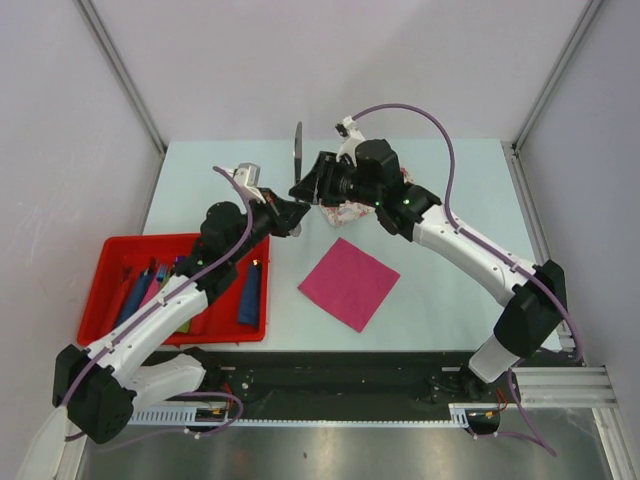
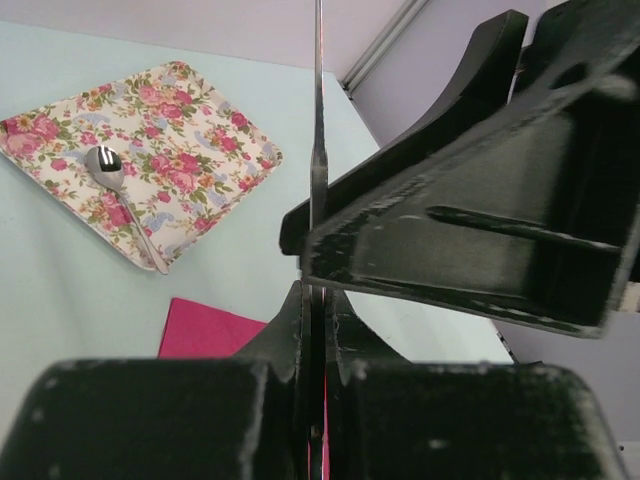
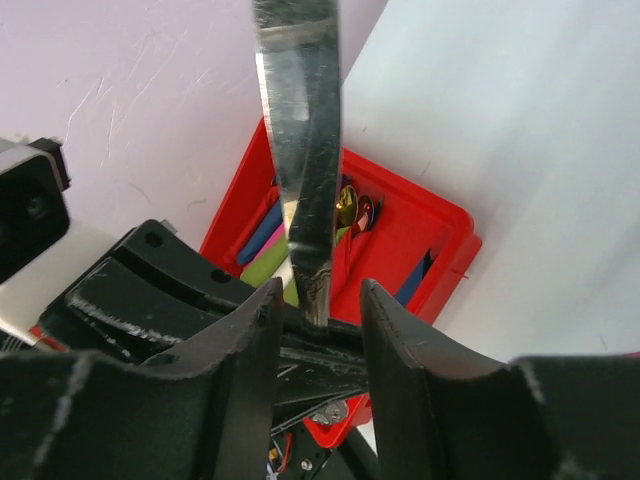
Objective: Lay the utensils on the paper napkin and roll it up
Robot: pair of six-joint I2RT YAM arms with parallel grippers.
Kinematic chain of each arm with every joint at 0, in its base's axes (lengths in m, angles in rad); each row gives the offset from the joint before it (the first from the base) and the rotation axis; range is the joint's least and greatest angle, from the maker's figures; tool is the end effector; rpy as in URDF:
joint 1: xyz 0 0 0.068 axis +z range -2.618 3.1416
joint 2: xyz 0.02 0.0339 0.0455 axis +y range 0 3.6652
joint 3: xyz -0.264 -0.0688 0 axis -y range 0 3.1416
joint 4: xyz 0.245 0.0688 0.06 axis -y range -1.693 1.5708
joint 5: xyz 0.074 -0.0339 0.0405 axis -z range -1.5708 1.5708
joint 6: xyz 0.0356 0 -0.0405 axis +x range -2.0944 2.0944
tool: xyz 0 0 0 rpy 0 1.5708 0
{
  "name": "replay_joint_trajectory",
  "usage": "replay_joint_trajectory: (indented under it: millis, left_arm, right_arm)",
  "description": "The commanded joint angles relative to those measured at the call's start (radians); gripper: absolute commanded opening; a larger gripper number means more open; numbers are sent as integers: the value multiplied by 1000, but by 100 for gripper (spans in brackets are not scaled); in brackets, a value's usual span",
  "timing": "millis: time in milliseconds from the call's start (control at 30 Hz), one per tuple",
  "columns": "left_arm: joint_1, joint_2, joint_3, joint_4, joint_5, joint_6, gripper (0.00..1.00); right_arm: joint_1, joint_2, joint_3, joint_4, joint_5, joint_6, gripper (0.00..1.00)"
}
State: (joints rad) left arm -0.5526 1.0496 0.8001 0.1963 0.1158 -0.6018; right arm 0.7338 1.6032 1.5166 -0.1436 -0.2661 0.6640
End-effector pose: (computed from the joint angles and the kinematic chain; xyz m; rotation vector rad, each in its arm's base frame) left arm 0.2106 -0.1347 0.3343 0.0520 1.7146 -0.9694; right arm 0.2784 0.2637 0.3912 -0.2763 1.9523 1.2010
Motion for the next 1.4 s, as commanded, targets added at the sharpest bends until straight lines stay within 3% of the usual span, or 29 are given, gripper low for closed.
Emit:
replay_joint_trajectory:
  millis: [0,33,133,167,233,267,300,333,367,433,467,533,700,800,900,1067,1367]
  left_arm:
    - [-7,-34,-1,40,21,5,0]
    - [-7,-36,-1,37,19,8,0]
    - [-7,-37,-2,29,18,10,0]
    - [-6,-37,-6,25,10,8,0]
    - [-6,-33,-4,12,8,8,7]
    - [-4,-33,-4,-1,7,8,16]
    - [-4,-34,-1,-8,8,17,37]
    - [2,-37,-1,-17,8,23,47]
    - [6,-42,2,-37,16,43,64]
    - [32,-60,5,-61,53,85,74]
    - [42,-68,16,-76,91,141,87]
    - [77,-86,24,-121,107,187,98]
    - [201,-125,27,-228,169,284,100]
    - [233,-137,24,-296,185,321,100]
    - [235,-157,5,-327,185,326,100]
    - [235,-161,-10,-366,179,326,100]
    - [235,-132,-13,-362,157,347,100]
  right_arm:
    - [4,27,48,33,16,20,37]
    - [6,31,54,32,16,22,35]
    - [4,35,59,24,25,23,15]
    - [6,37,59,18,28,22,2]
    - [6,32,54,9,39,19,0]
    - [4,29,47,7,44,14,0]
    - [4,24,40,-2,50,13,0]
    - [-2,15,31,-8,71,5,0]
    - [-10,8,7,-16,80,0,0]
    - [-22,-21,-38,-36,111,-33,0]
    - [-34,-34,-96,-57,128,-49,0]
    - [-40,-81,-168,-65,171,-90,0]
    - [-43,-163,-480,1,261,-155,0]
    - [-47,-155,-554,36,265,-165,0]
    - [-45,-83,-544,21,262,-184,0]
    - [-54,98,-400,-148,240,-227,0]
    - [-67,195,-306,-234,171,-274,0]
